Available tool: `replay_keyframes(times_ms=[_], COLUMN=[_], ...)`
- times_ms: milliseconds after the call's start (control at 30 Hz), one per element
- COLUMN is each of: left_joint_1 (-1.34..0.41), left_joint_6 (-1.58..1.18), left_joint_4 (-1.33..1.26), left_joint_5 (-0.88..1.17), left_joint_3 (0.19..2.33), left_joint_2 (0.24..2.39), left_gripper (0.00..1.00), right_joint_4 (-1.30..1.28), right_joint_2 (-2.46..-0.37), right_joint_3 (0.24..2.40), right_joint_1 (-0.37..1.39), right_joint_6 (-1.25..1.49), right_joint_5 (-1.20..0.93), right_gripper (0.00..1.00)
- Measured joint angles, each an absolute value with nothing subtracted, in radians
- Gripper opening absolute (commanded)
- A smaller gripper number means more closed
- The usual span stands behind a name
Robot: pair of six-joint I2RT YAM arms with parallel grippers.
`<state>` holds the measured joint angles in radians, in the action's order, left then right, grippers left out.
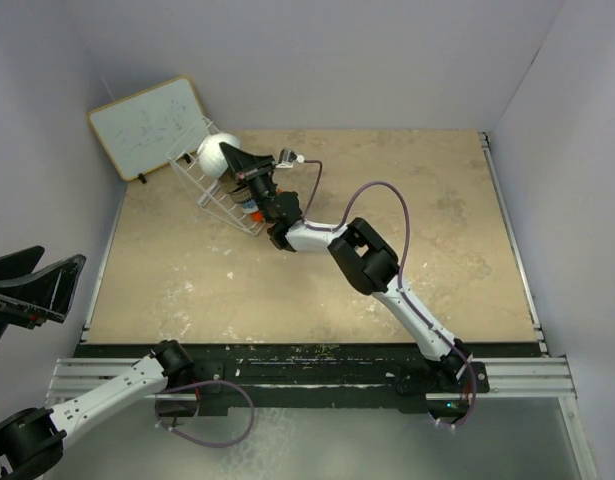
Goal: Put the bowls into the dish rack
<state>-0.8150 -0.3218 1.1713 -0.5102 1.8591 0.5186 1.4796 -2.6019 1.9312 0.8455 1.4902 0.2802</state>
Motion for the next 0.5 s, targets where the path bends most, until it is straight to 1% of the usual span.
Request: replay_keyframes(times_ms=[500], left_joint_1=[-0.821], left_joint_6=[-0.322], left_joint_4=[1.179], left_joint_5=[-0.521], left_joint_3=[1.863], left_joint_2=[0.51], left_gripper=[0.99], right_joint_4=[1.433], right_joint_2=[-2.617], right_joint_3=[1.939], right_joint_1=[0.845], right_joint_6=[1.53], right_joint_5=[0.286], right_gripper=[0.01])
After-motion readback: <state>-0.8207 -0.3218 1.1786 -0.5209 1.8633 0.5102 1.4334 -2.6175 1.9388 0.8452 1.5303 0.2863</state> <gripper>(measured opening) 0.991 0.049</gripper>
